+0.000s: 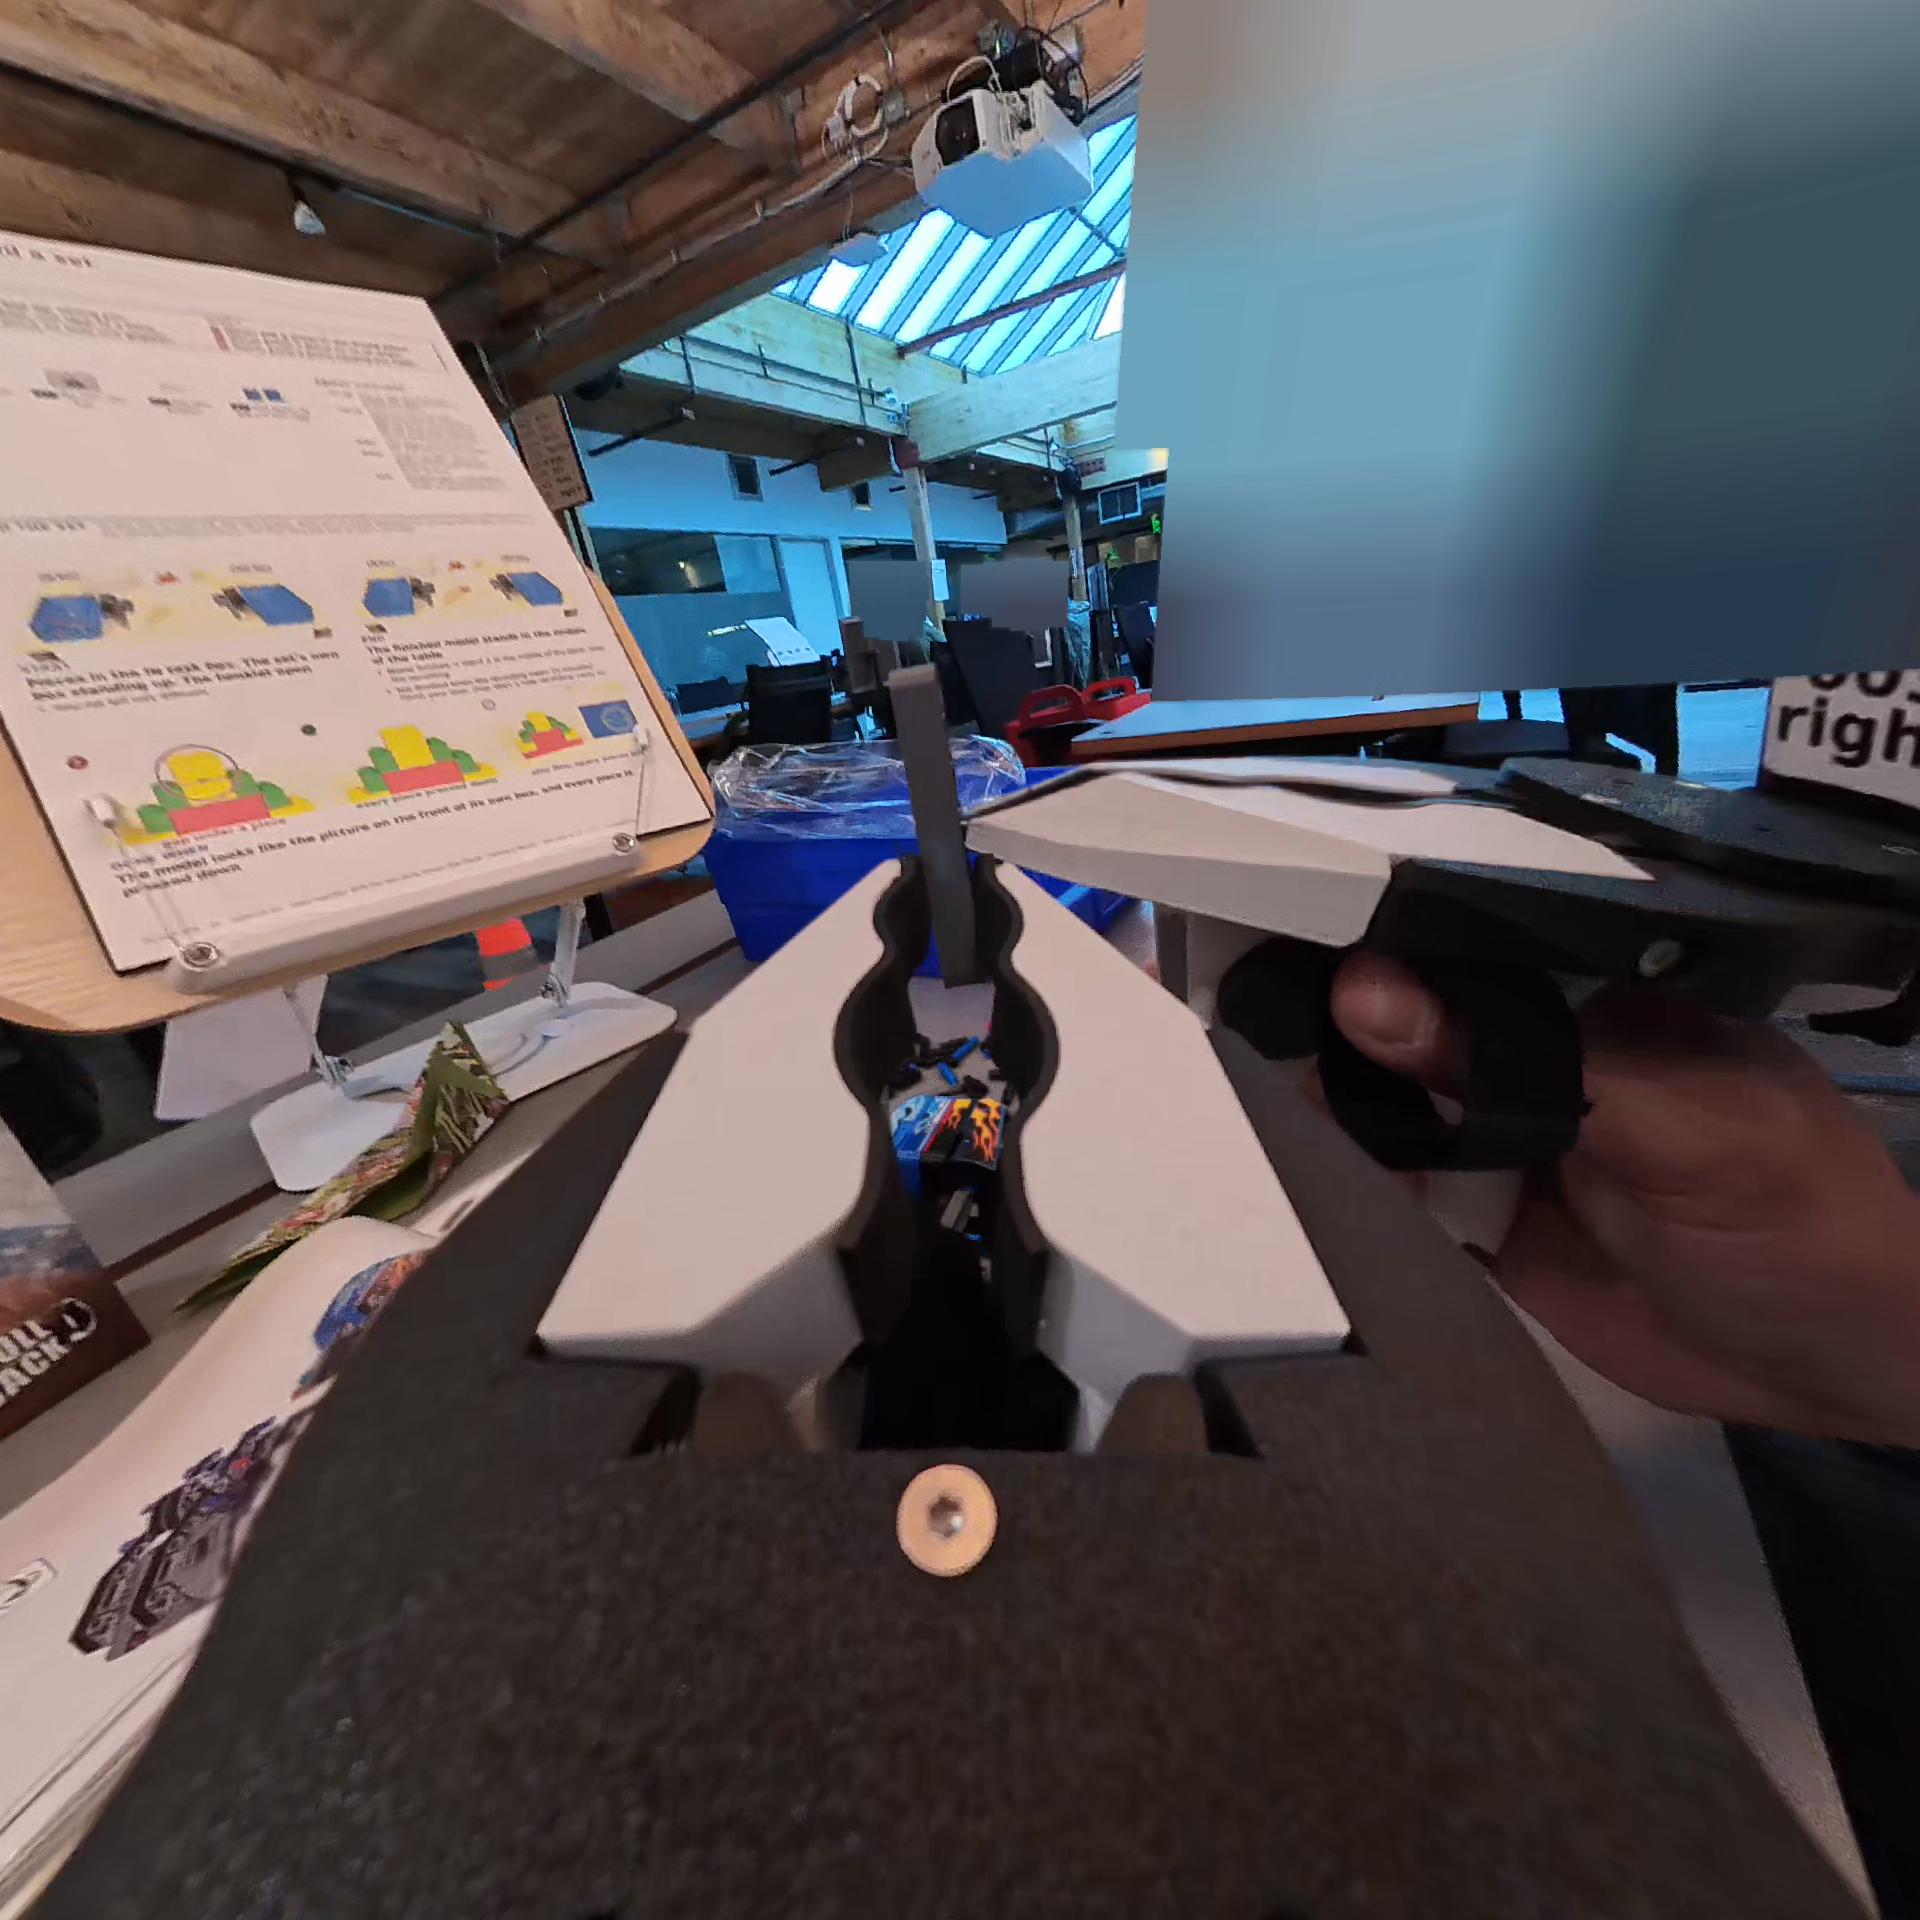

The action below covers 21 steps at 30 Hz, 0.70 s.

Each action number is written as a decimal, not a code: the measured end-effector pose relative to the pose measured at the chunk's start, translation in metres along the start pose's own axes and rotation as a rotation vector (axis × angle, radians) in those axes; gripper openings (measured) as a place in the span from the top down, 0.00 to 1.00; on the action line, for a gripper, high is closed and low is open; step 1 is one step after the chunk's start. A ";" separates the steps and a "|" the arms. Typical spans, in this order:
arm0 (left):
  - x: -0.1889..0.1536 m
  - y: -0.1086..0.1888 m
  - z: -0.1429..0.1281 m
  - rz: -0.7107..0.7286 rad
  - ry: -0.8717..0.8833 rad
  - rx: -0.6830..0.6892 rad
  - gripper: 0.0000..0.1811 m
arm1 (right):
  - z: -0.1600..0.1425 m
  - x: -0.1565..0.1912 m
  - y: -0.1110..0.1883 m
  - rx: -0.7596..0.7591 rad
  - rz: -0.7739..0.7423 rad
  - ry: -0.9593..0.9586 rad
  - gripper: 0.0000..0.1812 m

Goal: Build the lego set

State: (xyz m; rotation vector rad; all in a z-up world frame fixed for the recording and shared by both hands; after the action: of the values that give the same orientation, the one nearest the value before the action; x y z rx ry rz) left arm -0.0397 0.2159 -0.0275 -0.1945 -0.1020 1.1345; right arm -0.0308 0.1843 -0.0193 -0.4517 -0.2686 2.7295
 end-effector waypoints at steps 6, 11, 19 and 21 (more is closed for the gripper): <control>-0.004 0.005 0.009 0.003 -0.189 -0.053 0.96 | 0.009 0.004 0.003 -0.050 0.024 0.095 0.98; -0.006 0.005 0.009 0.077 -0.340 -0.065 0.96 | 0.007 0.004 0.003 -0.099 0.103 -0.278 0.98; -0.004 0.002 0.007 0.071 -0.359 -0.027 0.96 | 0.004 0.001 0.001 -0.097 0.104 -0.148 0.98; 0.001 0.000 0.005 0.052 -0.308 -0.004 0.97 | 0.001 -0.002 -0.003 -0.063 0.136 -0.228 0.98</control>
State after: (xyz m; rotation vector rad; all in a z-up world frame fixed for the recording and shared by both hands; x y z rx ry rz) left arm -0.0405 0.2175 -0.0227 -0.0243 -0.3739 1.2098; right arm -0.0288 0.1867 -0.0170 -0.1804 -0.3974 2.9145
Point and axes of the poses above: each gripper's, where its closed fingertips meet, y back along the fingers, z out of its top, x = y × z across the jaws, the point moved 3 cm from there along y, back along the fingers, and after that the axes turned 10 degrees about y, right-handed, at the moved point
